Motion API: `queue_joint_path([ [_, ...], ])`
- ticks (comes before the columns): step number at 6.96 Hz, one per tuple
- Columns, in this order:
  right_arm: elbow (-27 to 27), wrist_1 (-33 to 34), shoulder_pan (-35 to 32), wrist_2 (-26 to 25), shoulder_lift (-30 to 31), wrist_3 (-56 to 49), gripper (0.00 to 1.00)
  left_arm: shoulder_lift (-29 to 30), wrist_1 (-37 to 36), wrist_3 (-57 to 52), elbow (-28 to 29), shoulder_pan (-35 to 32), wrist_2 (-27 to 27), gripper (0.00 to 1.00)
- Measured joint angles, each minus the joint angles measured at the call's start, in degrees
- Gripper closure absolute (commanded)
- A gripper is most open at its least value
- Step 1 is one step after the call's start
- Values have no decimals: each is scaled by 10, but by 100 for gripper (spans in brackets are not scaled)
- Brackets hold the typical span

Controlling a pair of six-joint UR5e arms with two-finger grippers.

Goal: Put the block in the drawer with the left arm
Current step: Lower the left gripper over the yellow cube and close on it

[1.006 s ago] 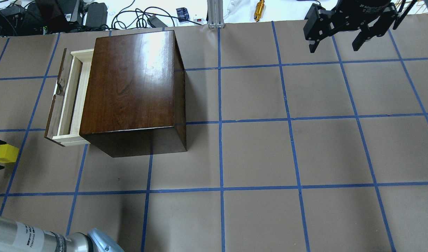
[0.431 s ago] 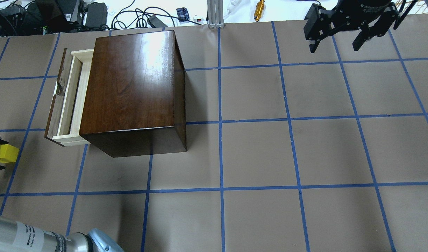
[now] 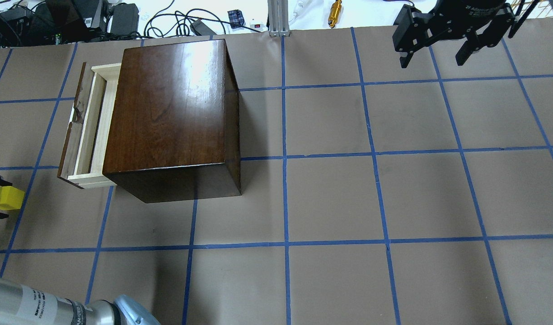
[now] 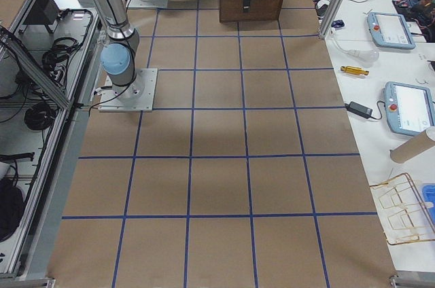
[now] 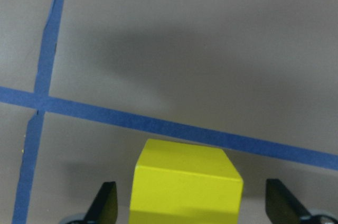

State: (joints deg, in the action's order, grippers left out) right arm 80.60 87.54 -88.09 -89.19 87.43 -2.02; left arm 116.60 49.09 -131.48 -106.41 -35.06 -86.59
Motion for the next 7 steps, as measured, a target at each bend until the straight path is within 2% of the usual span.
queue_joint_path([
  [1, 0, 0, 0, 0, 0, 0, 0, 2, -2, 7, 0, 0, 0, 0],
  [2, 0, 0, 0, 0, 0, 0, 0, 2, -3, 7, 0, -1, 0, 18],
  [4, 0, 0, 0, 0, 0, 0, 0, 3, -4, 2, 0, -1, 1, 48],
  [5, 0, 0, 0, 1, 0, 0, 0, 4, -5, -5, 0, -1, 1, 67],
  [7, 0, 0, 0, 0, 0, 0, 0, 4, -6, -17, 0, -1, 1, 86],
])
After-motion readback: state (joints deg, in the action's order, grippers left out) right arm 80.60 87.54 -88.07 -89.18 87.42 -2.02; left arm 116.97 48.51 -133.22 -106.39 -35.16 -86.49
